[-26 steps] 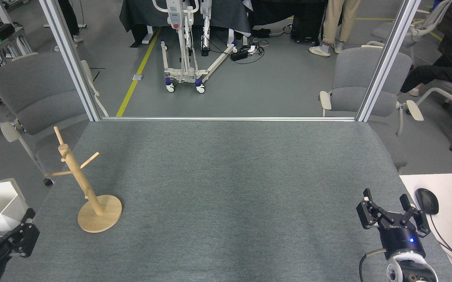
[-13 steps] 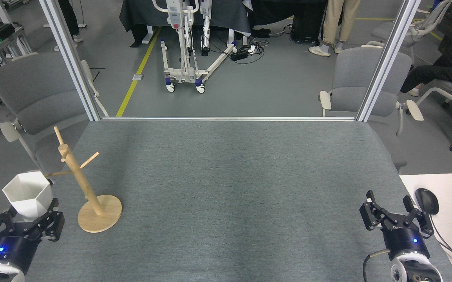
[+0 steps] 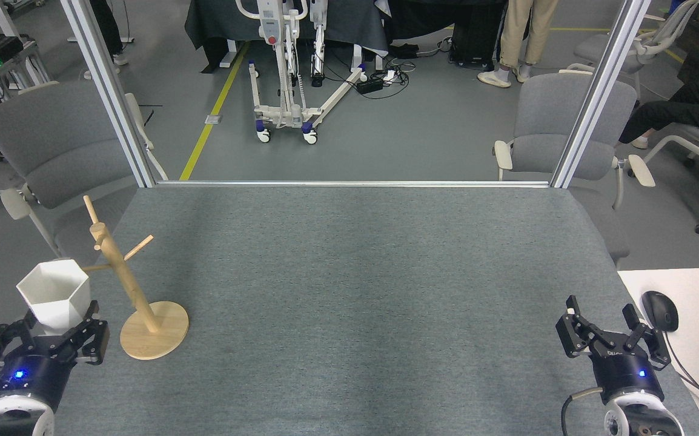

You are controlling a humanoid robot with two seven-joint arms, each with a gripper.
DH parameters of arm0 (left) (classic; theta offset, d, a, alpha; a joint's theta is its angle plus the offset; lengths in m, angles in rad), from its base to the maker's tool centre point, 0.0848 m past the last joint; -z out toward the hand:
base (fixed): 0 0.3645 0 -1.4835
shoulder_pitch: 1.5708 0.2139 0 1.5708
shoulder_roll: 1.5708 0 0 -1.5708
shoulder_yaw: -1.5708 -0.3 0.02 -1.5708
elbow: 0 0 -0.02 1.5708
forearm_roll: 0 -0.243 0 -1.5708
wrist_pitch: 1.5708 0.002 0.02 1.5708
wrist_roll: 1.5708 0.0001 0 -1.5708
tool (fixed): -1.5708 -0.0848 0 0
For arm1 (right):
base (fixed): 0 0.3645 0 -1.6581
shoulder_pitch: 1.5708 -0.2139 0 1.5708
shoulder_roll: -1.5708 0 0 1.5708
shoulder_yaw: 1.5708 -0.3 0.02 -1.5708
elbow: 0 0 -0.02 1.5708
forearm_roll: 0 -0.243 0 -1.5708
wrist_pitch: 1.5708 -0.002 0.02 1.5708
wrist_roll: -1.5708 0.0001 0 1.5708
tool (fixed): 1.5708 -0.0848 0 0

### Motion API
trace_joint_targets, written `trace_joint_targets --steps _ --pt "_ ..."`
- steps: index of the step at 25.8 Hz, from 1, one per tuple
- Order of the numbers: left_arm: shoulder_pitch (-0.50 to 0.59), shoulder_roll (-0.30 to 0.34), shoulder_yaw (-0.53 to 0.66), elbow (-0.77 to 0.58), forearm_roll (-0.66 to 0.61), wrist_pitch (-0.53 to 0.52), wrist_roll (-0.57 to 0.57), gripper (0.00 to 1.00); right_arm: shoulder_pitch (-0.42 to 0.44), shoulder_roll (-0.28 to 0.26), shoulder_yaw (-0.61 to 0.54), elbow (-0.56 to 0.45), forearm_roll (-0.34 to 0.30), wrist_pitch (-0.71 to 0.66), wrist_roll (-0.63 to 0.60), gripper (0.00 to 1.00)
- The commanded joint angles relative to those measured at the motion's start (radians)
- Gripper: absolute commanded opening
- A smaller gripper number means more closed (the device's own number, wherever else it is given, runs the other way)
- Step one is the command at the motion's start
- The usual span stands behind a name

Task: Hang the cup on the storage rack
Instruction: 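Hook the cup onto a peg of the wooden stand with the left gripper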

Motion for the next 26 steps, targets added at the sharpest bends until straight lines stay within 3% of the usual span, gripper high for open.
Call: trace_joint_targets --steps 1,15,20,26 --pt "-0.001 0.000 -0.018 0.001 -0.012 0.015 0.000 0.00 -0.002 0.003 -0.001 0.003 0.001 0.002 -0.003 1.00" --pt "-0.004 -0.043 -0.050 0.004 -0.135 0.022 0.009 0.00 -0.063 0.004 0.002 0.051 0.001 0.008 -0.001 1.00" --pt "-0.006 -0.041 -0.084 0.018 -0.143 0.072 0.009 0.00 -0.060 0.000 0.002 0.057 0.001 0.002 -0.001 1.00" --pt "-0.013 -0.041 -0.087 0.019 -0.143 0.074 0.010 0.56 -0.062 0.000 0.002 0.060 0.001 0.000 -0.001 1.00"
